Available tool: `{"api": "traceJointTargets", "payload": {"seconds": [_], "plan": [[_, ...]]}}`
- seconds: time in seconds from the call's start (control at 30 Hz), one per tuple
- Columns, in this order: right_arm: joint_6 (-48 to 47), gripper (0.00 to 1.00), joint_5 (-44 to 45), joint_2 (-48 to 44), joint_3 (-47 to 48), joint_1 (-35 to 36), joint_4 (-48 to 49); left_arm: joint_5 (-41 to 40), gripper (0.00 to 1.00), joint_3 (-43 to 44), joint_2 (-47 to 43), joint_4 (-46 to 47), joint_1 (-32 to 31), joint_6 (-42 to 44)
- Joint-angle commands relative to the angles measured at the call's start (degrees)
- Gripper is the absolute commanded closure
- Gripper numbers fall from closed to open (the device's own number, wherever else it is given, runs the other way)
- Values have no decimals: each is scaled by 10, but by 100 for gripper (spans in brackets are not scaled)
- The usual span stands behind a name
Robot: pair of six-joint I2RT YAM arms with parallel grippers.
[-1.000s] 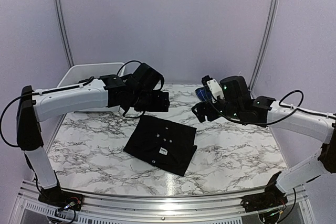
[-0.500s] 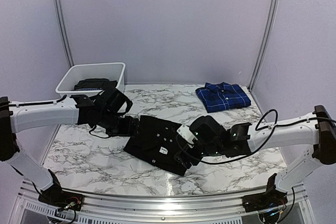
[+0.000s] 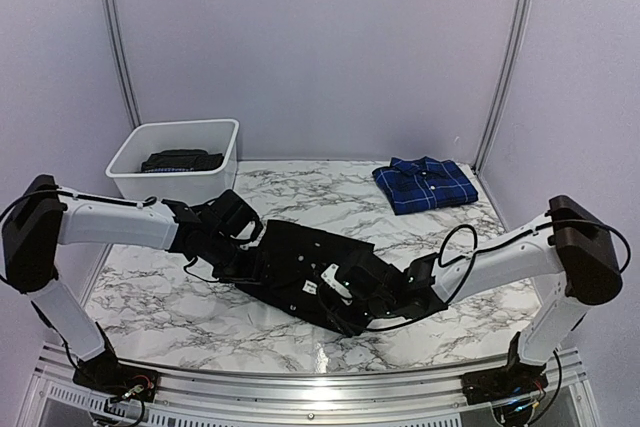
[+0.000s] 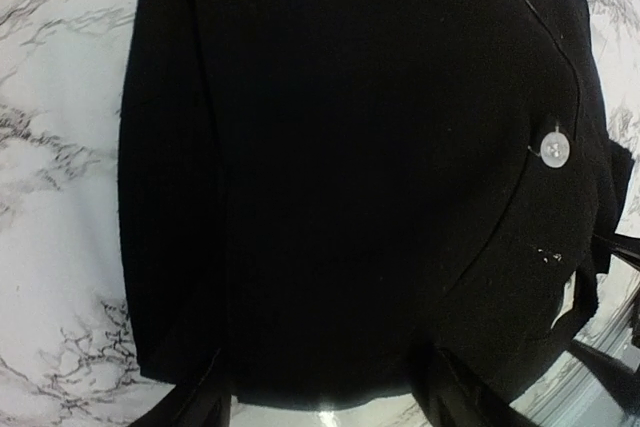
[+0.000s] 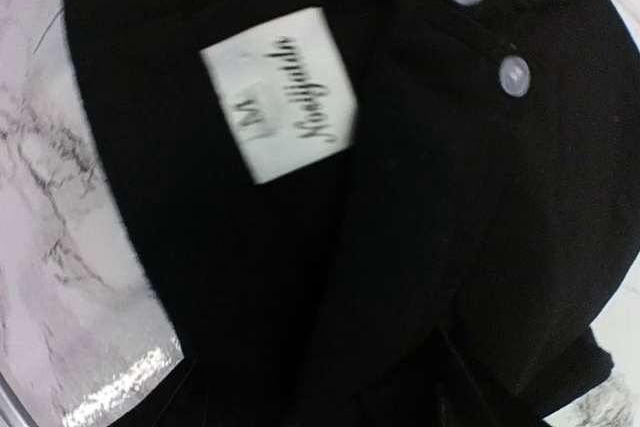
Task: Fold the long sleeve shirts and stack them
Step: Pick up the crumpled shirt from the center of the board.
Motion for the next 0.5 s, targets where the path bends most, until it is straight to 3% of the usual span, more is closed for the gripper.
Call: {"api": "traceJointTargets", "payload": {"seconds": [0.0, 0.23, 0.33, 0.4, 0.47], "plan": [[25, 42, 45, 16, 34, 4, 13, 10, 39, 16, 23, 36, 0, -5], [46, 75, 98, 1, 52, 4, -3, 19, 85, 31, 18, 39, -2, -9], [48, 89, 105, 2, 64, 4, -11, 17, 98, 34, 6, 39, -2, -11], [47, 86, 98, 4, 78, 4, -21, 19, 100, 38, -1, 39, -3, -11], [45, 71, 88, 6, 85, 4, -26, 22, 100, 41, -7, 38, -3, -11]]}}
